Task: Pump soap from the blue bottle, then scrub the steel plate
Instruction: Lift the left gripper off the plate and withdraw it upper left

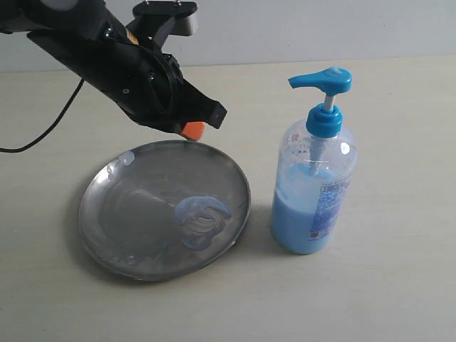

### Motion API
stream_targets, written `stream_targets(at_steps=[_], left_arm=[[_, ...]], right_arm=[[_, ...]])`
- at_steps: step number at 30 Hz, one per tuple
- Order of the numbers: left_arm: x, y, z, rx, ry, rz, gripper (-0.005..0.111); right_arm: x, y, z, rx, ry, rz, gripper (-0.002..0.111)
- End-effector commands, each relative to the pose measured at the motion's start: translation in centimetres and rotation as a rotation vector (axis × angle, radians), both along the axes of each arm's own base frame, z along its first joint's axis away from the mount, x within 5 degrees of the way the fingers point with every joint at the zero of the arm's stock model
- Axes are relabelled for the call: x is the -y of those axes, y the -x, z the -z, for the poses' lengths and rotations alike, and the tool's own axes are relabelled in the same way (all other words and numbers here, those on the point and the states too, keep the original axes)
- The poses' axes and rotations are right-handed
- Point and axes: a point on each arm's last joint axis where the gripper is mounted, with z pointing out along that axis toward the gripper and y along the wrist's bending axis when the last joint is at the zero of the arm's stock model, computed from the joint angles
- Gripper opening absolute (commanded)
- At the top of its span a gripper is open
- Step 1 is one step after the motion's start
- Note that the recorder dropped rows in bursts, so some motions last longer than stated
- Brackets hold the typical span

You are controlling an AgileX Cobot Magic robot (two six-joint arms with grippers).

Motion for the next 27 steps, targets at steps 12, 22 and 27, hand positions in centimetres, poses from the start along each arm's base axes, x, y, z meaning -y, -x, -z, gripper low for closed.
stream_targets(at_steps=[12,22,27], left_arm=[[-4.1,5.0,-3.2,0.189,0.109,-0.023,0.0],[-7.9,9.8,-5.7,0.343,0.219,-0.051,0.0],[-10.3,12.7,-6.7,0.455,0.296,-0.073,0.0]], right_arm=[[-3.6,-2.1,2.0,-0.145,0.174,-0.038,0.009],[-3.7,-2.2,2.0,-0.146,0.169,-0.032,0.009],[-3.7,-2.2,2.0,-0.144,0.17,-0.032,0.009]])
